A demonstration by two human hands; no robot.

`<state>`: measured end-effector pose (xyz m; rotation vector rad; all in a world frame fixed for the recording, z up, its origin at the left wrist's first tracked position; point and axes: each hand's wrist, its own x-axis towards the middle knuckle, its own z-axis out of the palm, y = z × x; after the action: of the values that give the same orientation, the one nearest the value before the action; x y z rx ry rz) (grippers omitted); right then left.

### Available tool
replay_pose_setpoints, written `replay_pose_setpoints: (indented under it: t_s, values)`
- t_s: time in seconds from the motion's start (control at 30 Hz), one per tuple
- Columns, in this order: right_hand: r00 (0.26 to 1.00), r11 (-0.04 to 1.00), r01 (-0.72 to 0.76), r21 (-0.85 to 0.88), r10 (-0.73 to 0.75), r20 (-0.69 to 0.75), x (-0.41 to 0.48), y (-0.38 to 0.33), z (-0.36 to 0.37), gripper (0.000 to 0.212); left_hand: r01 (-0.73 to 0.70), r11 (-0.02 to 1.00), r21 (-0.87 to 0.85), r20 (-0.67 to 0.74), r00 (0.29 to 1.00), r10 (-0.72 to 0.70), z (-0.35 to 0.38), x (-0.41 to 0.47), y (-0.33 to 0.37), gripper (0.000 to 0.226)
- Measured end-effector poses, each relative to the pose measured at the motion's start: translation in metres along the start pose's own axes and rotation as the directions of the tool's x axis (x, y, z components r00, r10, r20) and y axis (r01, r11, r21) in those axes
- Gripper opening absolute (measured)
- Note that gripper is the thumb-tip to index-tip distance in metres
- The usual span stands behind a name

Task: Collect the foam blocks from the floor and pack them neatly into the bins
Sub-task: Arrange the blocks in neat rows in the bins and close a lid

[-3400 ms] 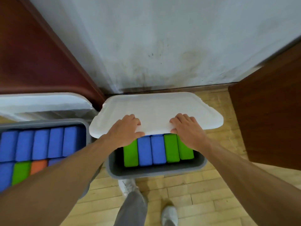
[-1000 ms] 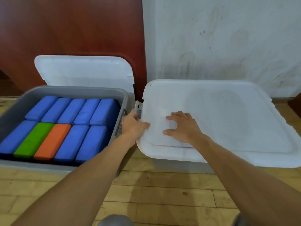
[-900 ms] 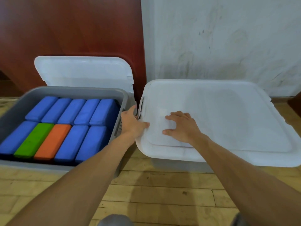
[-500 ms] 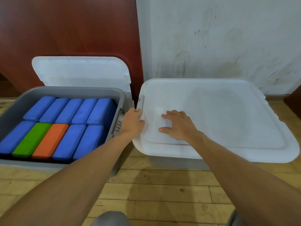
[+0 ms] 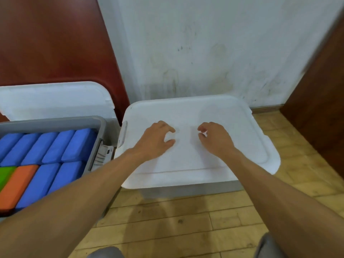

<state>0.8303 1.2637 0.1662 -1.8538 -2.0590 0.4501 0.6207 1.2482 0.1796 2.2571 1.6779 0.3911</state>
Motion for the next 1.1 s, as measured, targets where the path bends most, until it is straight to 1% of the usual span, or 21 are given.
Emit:
replay_pose_setpoints:
  t_s: [0.07, 0.13, 0.23, 0.3, 0.37, 0.43, 0.5, 0.57, 0.63, 0.7, 0.73, 0.77, 0.83, 0.9, 0.97, 1.0, 1.1]
  values:
    - [0.987, 0.995, -0.095, -0.013, 0.092, -0.134, 0.0, 0.033, -0.016, 0.028, -0.1, 0.995, -0.023, 0.061, 0.993, 0.101, 0.004, 0.017, 0.024, 0.035]
    - [0.957, 0.98, -0.196, -0.019, 0.187, -0.223, -0.002, 0.062, -0.027, 0.029, -0.153, 0.987, -0.049, 0.161, 0.974, 0.159, 0.011, 0.03, 0.046, 0.04]
    - [0.901, 0.941, -0.338, 0.028, 0.332, -0.28, -0.009, 0.097, -0.036, 0.035, -0.169, 0.985, -0.015, 0.332, 0.929, 0.165, 0.03, 0.045, 0.071, 0.056]
    - [0.855, 0.898, -0.434, 0.073, 0.436, -0.281, -0.014, 0.118, -0.04, 0.04, -0.175, 0.984, 0.043, 0.394, 0.907, 0.145, 0.048, 0.051, 0.08, 0.063]
    - [0.821, 0.854, -0.516, 0.064, 0.515, -0.246, -0.019, 0.139, -0.041, 0.044, -0.185, 0.977, 0.11, 0.398, 0.909, 0.128, 0.067, 0.052, 0.08, 0.065]
    - [0.781, 0.801, -0.586, 0.123, 0.598, -0.179, -0.021, 0.156, -0.041, 0.055, -0.172, 0.98, 0.097, 0.382, 0.916, 0.123, 0.08, 0.052, 0.076, 0.064]
    - [0.735, 0.716, -0.641, 0.276, 0.677, -0.049, -0.016, 0.166, -0.04, 0.073, -0.159, 0.985, 0.066, 0.391, 0.913, 0.121, 0.084, 0.052, 0.072, 0.065]
    - [0.698, 0.591, -0.668, 0.452, 0.708, 0.105, -0.011, 0.172, -0.04, 0.087, -0.164, 0.983, 0.081, 0.394, 0.911, 0.12, 0.085, 0.054, 0.071, 0.065]
    - [0.692, 0.492, -0.652, 0.577, 0.697, 0.188, -0.008, 0.175, -0.042, 0.088, -0.17, 0.98, 0.099, 0.384, 0.915, 0.12, 0.085, 0.055, 0.071, 0.066]
    - [0.707, 0.464, -0.613, 0.639, 0.683, 0.183, -0.005, 0.178, -0.042, 0.082, -0.166, 0.981, 0.097, 0.375, 0.919, 0.119, 0.086, 0.055, 0.071, 0.066]
    - [0.714, 0.472, -0.593, 0.652, 0.683, 0.154, -0.005, 0.18, -0.04, 0.08, -0.164, 0.982, 0.095, 0.375, 0.92, 0.118, 0.086, 0.055, 0.071, 0.065]
    - [0.722, 0.506, -0.573, 0.645, 0.684, 0.104, -0.004, 0.18, -0.039, 0.078, -0.162, 0.982, 0.095, 0.376, 0.919, 0.115, 0.086, 0.055, 0.071, 0.065]
    - [0.748, 0.614, -0.539, 0.576, 0.664, -0.009, -0.004, 0.178, -0.037, 0.066, -0.165, 0.981, 0.103, 0.379, 0.918, 0.115, 0.086, 0.055, 0.072, 0.065]
    - [0.79, 0.74, -0.503, 0.447, 0.603, -0.109, -0.005, 0.173, -0.037, 0.05, -0.167, 0.98, 0.106, 0.383, 0.917, 0.114, 0.086, 0.055, 0.073, 0.065]
    - [0.837, 0.838, -0.45, 0.308, 0.516, -0.181, -0.005, 0.17, -0.036, 0.044, -0.165, 0.981, 0.102, 0.384, 0.916, 0.114, 0.086, 0.054, 0.073, 0.065]
    - [0.846, 0.861, -0.44, 0.256, 0.493, -0.203, -0.004, 0.169, -0.036, 0.042, -0.162, 0.982, 0.095, 0.386, 0.916, 0.114, 0.087, 0.054, 0.073, 0.065]
    - [0.856, 0.886, -0.444, 0.135, 0.464, -0.229, -0.003, 0.166, -0.035, 0.038, -0.155, 0.985, 0.075, 0.399, 0.91, 0.113, 0.087, 0.055, 0.074, 0.065]
